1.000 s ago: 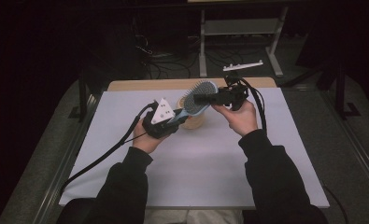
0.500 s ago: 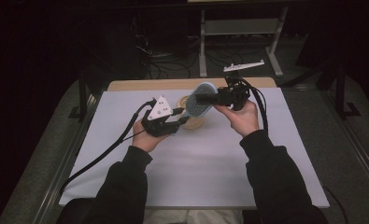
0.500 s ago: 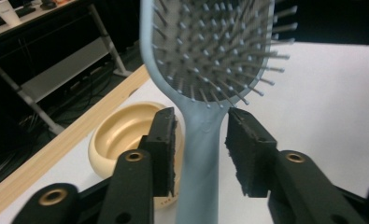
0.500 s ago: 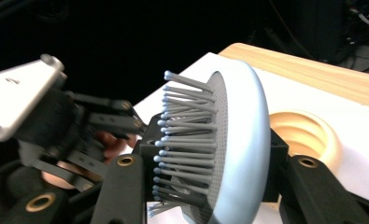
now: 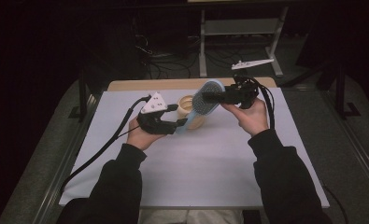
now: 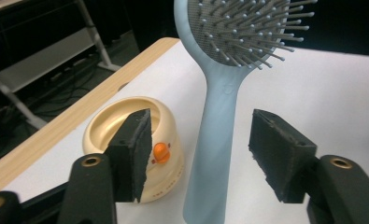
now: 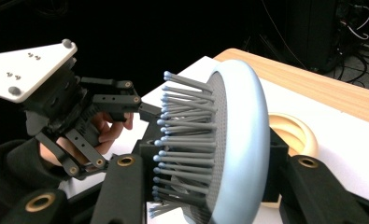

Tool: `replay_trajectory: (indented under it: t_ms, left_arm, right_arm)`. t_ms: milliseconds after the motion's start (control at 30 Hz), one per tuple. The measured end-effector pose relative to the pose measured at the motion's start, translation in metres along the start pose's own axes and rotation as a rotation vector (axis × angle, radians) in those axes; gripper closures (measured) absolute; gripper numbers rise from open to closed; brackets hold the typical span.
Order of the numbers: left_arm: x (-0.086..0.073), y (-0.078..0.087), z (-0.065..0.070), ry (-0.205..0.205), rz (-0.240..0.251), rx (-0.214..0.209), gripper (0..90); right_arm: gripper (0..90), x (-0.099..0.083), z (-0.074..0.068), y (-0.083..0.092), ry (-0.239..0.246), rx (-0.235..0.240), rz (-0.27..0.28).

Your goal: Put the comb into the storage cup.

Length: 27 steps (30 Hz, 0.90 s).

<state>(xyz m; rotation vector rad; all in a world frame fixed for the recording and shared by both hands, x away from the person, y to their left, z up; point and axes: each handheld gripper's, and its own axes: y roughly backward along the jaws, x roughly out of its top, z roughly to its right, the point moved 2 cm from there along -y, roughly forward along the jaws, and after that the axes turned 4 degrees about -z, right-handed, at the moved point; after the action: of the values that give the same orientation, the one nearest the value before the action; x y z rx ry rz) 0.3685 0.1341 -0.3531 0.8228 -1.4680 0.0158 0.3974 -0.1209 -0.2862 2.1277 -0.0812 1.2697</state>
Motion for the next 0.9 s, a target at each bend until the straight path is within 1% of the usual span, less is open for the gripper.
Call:
replay_trajectory:
  t_ms: [67, 100, 133, 167, 200, 233, 267, 300, 333, 367, 400, 500, 567, 600, 633, 700, 733, 833, 900]
  left_arm:
    - [0.001, 0.002, -0.001, 0.018, 0.012, -0.033, 35.1]
    - [0.001, 0.002, -0.001, 0.018, 0.012, -0.033, 33.1]
    - [0.002, 0.003, -0.002, 0.027, 0.014, -0.053, 31.1]
    - [0.002, 0.003, -0.002, 0.027, 0.014, -0.053, 29.0]
    - [0.001, 0.005, -0.003, 0.034, 0.016, -0.070, 27.7]
    - [0.001, 0.005, -0.003, 0.034, 0.016, -0.070, 26.7]
    - [-0.001, 0.008, -0.006, 0.059, 0.038, -0.099, 25.1]
    - [-0.001, 0.008, -0.006, 0.059, 0.038, -0.099, 23.3]
    - [-0.005, 0.011, -0.009, 0.089, 0.056, -0.119, 21.5]
    - [-0.006, 0.011, -0.011, 0.106, 0.052, -0.126, 19.1]
    - [-0.008, 0.012, -0.013, 0.108, 0.051, -0.122, 16.4]
    - [-0.014, 0.016, -0.017, 0.120, 0.051, -0.135, 11.1]
    - [-0.016, 0.018, -0.018, 0.130, 0.041, -0.140, 4.2]
    - [-0.017, 0.019, -0.019, 0.127, 0.032, -0.141, 1.7]
    - [-0.018, 0.019, -0.019, 0.131, 0.036, -0.143, 0.1]
    - [-0.019, 0.021, -0.020, 0.132, 0.038, -0.148, 0.0]
    - [-0.021, 0.024, -0.022, 0.146, 0.045, -0.156, 0.0]
    - [-0.026, 0.027, -0.024, 0.149, 0.032, -0.145, 0.0]
    - [-0.028, 0.028, -0.025, 0.148, 0.035, -0.143, 0.0]
  right_arm:
    - [55.8, 0.000, 0.000, 0.002, 0.009, -0.011, -0.007]
    - [55.7, 0.000, 0.000, 0.003, 0.013, -0.014, -0.010]
    - [55.7, 0.000, 0.000, 0.004, 0.015, -0.016, -0.012]
    - [55.7, 0.000, 0.000, 0.004, 0.015, -0.016, -0.012]
    - [55.8, 0.000, 0.000, 0.007, 0.016, -0.017, -0.013]
    - [55.8, 0.000, 0.000, 0.008, 0.019, -0.019, -0.013]
    - [55.7, 0.000, 0.000, 0.009, 0.021, -0.021, -0.013]
    - [55.7, 0.000, 0.000, 0.009, 0.021, -0.021, -0.013]
    - [55.7, 0.000, 0.000, 0.011, 0.024, -0.022, -0.017]
    - [55.7, 0.000, 0.000, 0.012, 0.026, -0.024, -0.019]
    - [55.6, 0.000, 0.000, 0.012, 0.026, -0.026, -0.021]
    - [55.6, 0.000, 0.001, 0.014, 0.029, -0.032, -0.023]
    - [55.5, 0.000, 0.001, 0.016, 0.033, -0.034, -0.026]
    - [55.5, 0.000, 0.000, 0.017, 0.034, -0.037, -0.026]
    - [55.5, -0.001, 0.000, 0.017, 0.040, -0.040, -0.029]
    - [55.5, -0.001, 0.000, 0.018, 0.045, -0.045, -0.038]
    - [55.4, -0.001, -0.001, 0.019, 0.047, -0.048, -0.041]
    - [55.5, -0.002, -0.001, 0.021, 0.053, -0.052, -0.049]
    - [55.5, -0.003, -0.001, 0.023, 0.058, -0.057, -0.049]
